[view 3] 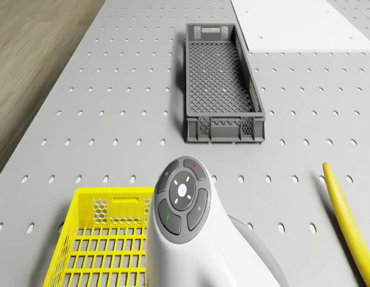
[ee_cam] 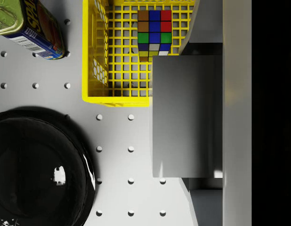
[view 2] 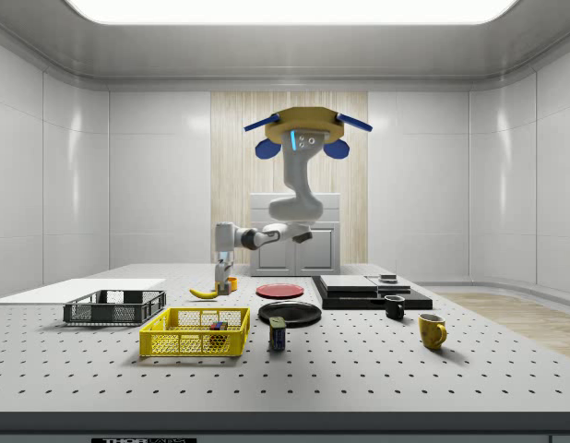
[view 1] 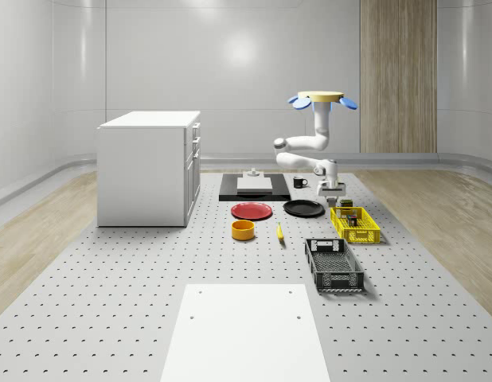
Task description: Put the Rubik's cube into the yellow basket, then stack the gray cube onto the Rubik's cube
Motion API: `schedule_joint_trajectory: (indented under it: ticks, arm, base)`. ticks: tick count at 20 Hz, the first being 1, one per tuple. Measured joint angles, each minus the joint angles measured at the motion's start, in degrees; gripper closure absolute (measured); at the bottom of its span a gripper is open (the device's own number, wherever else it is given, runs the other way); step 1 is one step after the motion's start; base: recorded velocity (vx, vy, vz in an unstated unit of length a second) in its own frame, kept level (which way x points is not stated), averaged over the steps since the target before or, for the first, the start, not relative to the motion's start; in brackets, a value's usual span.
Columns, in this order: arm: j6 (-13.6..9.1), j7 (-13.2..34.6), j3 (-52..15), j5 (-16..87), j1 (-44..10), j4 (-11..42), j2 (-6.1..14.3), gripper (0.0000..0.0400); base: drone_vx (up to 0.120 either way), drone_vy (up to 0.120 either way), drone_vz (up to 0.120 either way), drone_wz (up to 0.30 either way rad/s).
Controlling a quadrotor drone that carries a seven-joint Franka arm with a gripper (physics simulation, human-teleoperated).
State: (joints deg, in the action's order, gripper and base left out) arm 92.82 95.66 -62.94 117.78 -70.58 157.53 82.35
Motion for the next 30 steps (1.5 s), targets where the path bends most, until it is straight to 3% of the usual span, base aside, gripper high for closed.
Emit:
schedule_joint_trajectory:
  ticks: [4, 9, 19, 24, 30]
  arm:
    - [-0.05, -0.02, 0.01, 0.03, 0.03, 0.00, -0.06, 0.0150]
    - [-0.11, -0.05, 0.02, 0.06, 0.07, 0.01, -0.12, 0.0150]
    - [-0.22, -0.10, 0.04, 0.12, 0.13, 0.02, -0.24, 0.0150]
    - [-0.27, -0.12, 0.05, 0.14, 0.16, 0.03, -0.29, 0.0150]
    - [-0.33, -0.15, 0.06, 0.17, 0.19, 0.03, -0.36, 0.0150]
  base:
    - [0.000, 0.120, 0.000, 0.000]
    - [0.000, 0.120, -0.104, 0.000]
    - [0.004, 0.120, -0.008, 0.000]
    - [0.000, 0.088, -0.064, 0.000]
    - [-0.020, 0.000, -0.033, 0.000]
